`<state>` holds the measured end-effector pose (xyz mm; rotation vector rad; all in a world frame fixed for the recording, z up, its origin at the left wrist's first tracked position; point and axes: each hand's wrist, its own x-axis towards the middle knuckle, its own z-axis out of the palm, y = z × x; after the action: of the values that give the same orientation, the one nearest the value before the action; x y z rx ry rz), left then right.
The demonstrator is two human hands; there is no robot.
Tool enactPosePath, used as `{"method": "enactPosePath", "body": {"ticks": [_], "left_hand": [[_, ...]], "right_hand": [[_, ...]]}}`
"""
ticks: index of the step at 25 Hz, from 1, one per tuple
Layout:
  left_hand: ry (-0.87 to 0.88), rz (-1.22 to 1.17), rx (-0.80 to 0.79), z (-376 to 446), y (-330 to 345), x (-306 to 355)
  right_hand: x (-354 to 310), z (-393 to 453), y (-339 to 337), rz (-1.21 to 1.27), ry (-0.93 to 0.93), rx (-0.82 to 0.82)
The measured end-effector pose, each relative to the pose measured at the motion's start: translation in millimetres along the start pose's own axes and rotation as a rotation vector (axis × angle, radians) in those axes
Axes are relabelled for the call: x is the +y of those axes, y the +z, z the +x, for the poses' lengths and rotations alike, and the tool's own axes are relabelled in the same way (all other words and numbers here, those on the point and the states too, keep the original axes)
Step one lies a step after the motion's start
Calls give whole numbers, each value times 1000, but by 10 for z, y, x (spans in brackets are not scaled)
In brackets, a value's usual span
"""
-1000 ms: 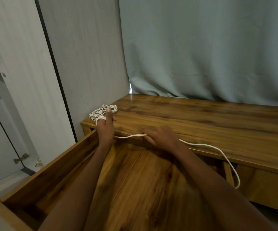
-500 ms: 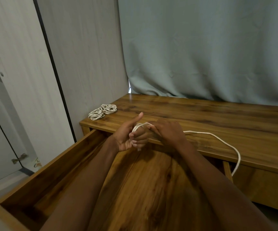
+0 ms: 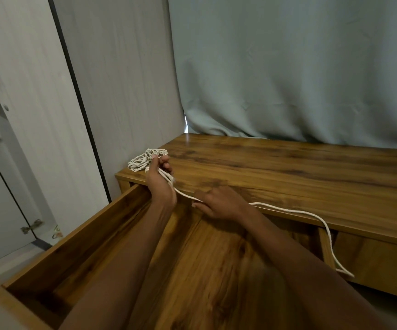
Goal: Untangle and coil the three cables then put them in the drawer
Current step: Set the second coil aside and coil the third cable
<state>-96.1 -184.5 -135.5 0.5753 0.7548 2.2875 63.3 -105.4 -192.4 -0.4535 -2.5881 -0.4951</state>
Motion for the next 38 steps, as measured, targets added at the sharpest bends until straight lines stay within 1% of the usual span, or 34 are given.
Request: {"method": "enactPosePath", "body": {"ticks": [2, 3, 5, 6, 7, 9, 10, 11, 12, 13, 15, 16, 17, 18, 20, 21, 22, 24, 26, 27, 28, 30, 31, 32, 33, 34, 36, 37, 38], "left_hand": [[113, 411, 38, 58, -130, -15], [157, 646, 2, 71, -195, -38], [199, 1008, -157, 87, -309, -107], [174, 1139, -252, 80, -332, -125], [111, 1248, -348, 58, -325, -131], [-78, 1395, -541, 1, -245, -101], [-185, 1411, -624, -20, -194, -76], [-303, 1368, -701, -34, -157, -55], [-431, 1261, -776, -44, -131, -45], [-566, 1102, -851, -61, -109, -31], [-788, 709, -977, -82, -76, -9], [-853, 523, -1023, -99, -60, -8], [-875, 367, -1054, -119, -49, -22], [-860, 241, -1067, -153, -32, -40], [-773, 41, -1037, -222, 27, -79], [-705, -46, -988, -251, 73, -82], [-618, -124, -909, -265, 118, -72], [-422, -243, -679, -242, 184, -7], [-275, -297, -444, -201, 185, 82], [-222, -303, -354, -178, 161, 104], [-183, -299, -284, -148, 130, 109], [-139, -252, -203, -74, 60, 92], [-120, -202, -174, -26, 22, 74], [-96, -125, -147, 19, -10, 51], [-57, 6, -124, 53, -35, 27], [-2, 208, -96, 76, -66, -3], [106, 690, -80, 89, -132, -39], [115, 877, -105, 82, -164, -43], [81, 995, -155, 83, -201, -35]], "right_hand": [[52, -23, -94, 54, 8, 39], [92, -33, -145, 84, 32, 71], [171, -60, -244, 101, 90, 120], [201, -74, -283, 79, 111, 141], [231, -89, -311, 56, 122, 167], [284, -125, -346, 0, 144, 224], [317, -141, -345, -39, 163, 245], [354, -155, -337, -75, 185, 268], [386, -172, -330, -98, 215, 288], [410, -190, -324, -100, 253, 296], [419, -223, -340, -67, 351, 238], [415, -229, -341, -58, 395, 195], [400, -226, -345, -57, 420, 160], [376, -208, -333, -56, 425, 127], [303, -145, -284, -44, 401, 63], [259, -120, -254, -40, 381, 30], [213, -97, -213, -35, 357, -5], [106, -62, -160, -16, 293, -49], [26, -35, -128, -32, 214, -39], [-10, -25, -125, -61, 183, -46], [-52, -7, -118, -88, 151, -47], [-132, 2, -78, -112, 55, 22], [-169, 10, -76, -99, 14, 38], [-195, 20, -78, -62, -4, 21], [-224, 31, -89, -29, -5, -11], [-247, 38, -99, -16, -8, -17], [-235, 59, -155, -15, -7, 49], [-205, 64, -210, -12, 6, 82], [-155, 62, -269, -4, 29, 99]]}}
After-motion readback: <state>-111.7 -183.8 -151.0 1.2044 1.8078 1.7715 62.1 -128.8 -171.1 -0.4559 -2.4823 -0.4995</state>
